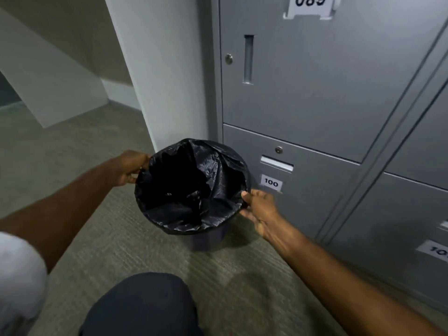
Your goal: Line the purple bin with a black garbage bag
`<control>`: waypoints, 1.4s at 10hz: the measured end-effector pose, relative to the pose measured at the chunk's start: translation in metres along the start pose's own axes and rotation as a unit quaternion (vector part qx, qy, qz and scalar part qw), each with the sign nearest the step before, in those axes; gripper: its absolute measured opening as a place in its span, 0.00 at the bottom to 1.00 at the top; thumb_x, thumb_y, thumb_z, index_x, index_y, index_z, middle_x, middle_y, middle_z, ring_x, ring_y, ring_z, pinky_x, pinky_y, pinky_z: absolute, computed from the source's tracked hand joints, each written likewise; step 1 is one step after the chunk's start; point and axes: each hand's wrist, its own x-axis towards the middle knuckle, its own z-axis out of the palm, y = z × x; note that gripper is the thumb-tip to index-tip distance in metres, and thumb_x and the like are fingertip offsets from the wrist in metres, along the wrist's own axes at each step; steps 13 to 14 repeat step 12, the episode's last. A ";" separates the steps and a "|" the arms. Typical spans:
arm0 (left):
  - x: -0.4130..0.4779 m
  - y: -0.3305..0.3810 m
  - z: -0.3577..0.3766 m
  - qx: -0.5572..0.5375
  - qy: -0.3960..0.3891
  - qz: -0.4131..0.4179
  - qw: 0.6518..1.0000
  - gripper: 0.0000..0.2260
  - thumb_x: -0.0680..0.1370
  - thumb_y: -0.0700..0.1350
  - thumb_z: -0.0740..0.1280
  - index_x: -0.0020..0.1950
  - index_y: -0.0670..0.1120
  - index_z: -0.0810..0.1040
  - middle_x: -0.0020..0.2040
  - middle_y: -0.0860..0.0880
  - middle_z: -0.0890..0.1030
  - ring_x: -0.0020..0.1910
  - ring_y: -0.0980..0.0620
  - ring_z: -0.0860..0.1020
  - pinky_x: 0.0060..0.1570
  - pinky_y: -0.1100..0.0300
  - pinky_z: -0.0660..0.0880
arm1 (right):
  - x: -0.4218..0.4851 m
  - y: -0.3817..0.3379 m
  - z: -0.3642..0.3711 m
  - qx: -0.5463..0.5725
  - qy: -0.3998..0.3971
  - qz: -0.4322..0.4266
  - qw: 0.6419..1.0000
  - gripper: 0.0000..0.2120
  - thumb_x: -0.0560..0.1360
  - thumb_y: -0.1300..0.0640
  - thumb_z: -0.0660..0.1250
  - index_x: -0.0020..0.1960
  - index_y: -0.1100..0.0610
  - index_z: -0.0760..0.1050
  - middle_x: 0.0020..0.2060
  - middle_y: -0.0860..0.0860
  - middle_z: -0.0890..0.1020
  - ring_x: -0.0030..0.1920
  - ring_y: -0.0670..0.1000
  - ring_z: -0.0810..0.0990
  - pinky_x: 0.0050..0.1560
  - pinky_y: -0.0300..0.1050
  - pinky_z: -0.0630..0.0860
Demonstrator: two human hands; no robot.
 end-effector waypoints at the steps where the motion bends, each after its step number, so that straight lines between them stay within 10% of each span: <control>1: 0.040 -0.011 0.003 0.002 -0.015 0.000 1.000 0.18 0.73 0.33 0.59 0.56 0.46 0.81 0.48 0.45 0.76 0.49 0.46 0.74 0.43 0.56 0.73 | 0.028 0.016 0.013 -0.003 0.010 0.010 1.000 0.08 0.83 0.65 0.62 0.59 0.63 0.77 0.48 0.55 0.83 0.46 0.50 0.82 0.43 0.43 0.81; 4: 0.108 -0.061 0.023 -0.032 -0.034 0.035 0.998 0.13 0.76 0.38 0.62 0.54 0.48 0.84 0.36 0.51 0.84 0.36 0.55 0.81 0.40 0.58 0.76 | 0.087 0.061 0.016 -0.015 0.017 0.031 0.999 0.18 0.83 0.65 0.62 0.72 0.65 0.69 0.67 0.59 0.79 0.65 0.55 0.80 0.60 0.50 0.80; 6: 0.091 -0.097 0.034 0.109 0.073 0.199 0.971 0.23 0.84 0.51 0.64 0.75 0.41 0.70 0.74 0.38 0.74 0.73 0.40 0.72 0.69 0.52 0.67 | 0.078 0.060 0.024 -0.124 0.027 -0.035 0.991 0.26 0.83 0.56 0.63 0.78 0.61 0.62 0.73 0.57 0.74 0.70 0.56 0.75 0.70 0.55 0.74; 7: 0.043 -0.136 0.039 0.239 0.074 0.393 0.885 0.26 0.85 0.56 0.58 0.80 0.46 0.65 0.81 0.46 0.65 0.82 0.49 0.60 0.78 0.52 0.58 | 0.051 0.067 0.026 -0.380 0.083 -0.179 0.904 0.33 0.83 0.46 0.59 0.82 0.57 0.52 0.80 0.55 0.63 0.79 0.57 0.63 0.78 0.60 0.62; 9: -0.023 -0.209 0.055 0.412 -0.006 0.477 0.776 0.33 0.84 0.61 0.56 0.84 0.50 0.50 0.86 0.52 0.52 0.84 0.52 0.50 0.81 0.54 0.49 | 0.016 0.123 0.019 -0.664 -0.067 -0.351 0.657 0.35 0.83 0.36 0.45 0.82 0.49 0.34 0.81 0.44 0.32 0.80 0.46 0.30 0.81 0.55 0.35; 11: -0.024 -0.199 0.068 0.406 0.041 0.470 0.782 0.32 0.85 0.59 0.53 0.85 0.47 0.47 0.86 0.49 0.47 0.84 0.50 0.48 0.80 0.52 0.48 | 0.024 0.125 0.019 -0.712 -0.050 -0.371 0.594 0.36 0.83 0.33 0.43 0.83 0.53 0.39 0.83 0.47 0.38 0.82 0.48 0.35 0.78 0.62 0.37; 14: -0.018 -0.179 0.071 0.401 0.075 0.447 0.796 0.30 0.86 0.56 0.51 0.84 0.45 0.46 0.86 0.48 0.46 0.84 0.49 0.46 0.81 0.52 0.47 | 0.026 0.099 0.032 -0.701 -0.002 -0.396 0.593 0.36 0.83 0.34 0.45 0.83 0.55 0.43 0.83 0.50 0.43 0.83 0.49 0.39 0.80 0.60 0.38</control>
